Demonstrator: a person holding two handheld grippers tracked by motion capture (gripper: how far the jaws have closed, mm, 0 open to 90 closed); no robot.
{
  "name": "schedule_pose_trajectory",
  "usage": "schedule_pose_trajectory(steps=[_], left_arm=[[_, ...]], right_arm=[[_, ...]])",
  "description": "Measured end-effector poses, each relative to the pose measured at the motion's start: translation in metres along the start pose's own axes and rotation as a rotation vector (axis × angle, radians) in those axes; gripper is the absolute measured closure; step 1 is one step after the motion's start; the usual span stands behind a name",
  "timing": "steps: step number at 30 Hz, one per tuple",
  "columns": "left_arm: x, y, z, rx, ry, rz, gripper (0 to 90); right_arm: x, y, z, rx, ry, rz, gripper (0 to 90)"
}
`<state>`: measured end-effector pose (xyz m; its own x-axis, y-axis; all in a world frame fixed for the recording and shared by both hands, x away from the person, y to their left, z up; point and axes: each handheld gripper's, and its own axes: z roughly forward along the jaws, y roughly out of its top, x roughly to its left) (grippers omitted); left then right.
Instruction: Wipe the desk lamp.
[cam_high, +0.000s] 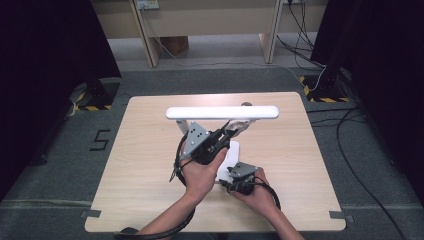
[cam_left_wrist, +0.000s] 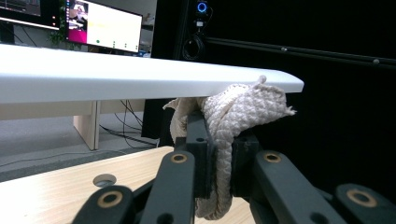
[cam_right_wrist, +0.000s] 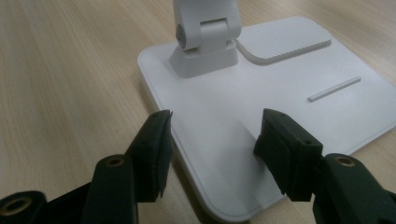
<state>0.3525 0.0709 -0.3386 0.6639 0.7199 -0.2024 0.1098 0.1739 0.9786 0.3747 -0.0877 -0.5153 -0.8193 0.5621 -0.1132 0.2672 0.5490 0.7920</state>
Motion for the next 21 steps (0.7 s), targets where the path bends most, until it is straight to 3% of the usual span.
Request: schedule_pose_trajectory(steps=[21], left_arm=[[0.016, 0.002, -0.015, -0.013, 0.048, 0.006, 81.8]], right_arm=[[0.000, 0.000, 0.000, 0.001, -0.002, -0.003, 44.8]])
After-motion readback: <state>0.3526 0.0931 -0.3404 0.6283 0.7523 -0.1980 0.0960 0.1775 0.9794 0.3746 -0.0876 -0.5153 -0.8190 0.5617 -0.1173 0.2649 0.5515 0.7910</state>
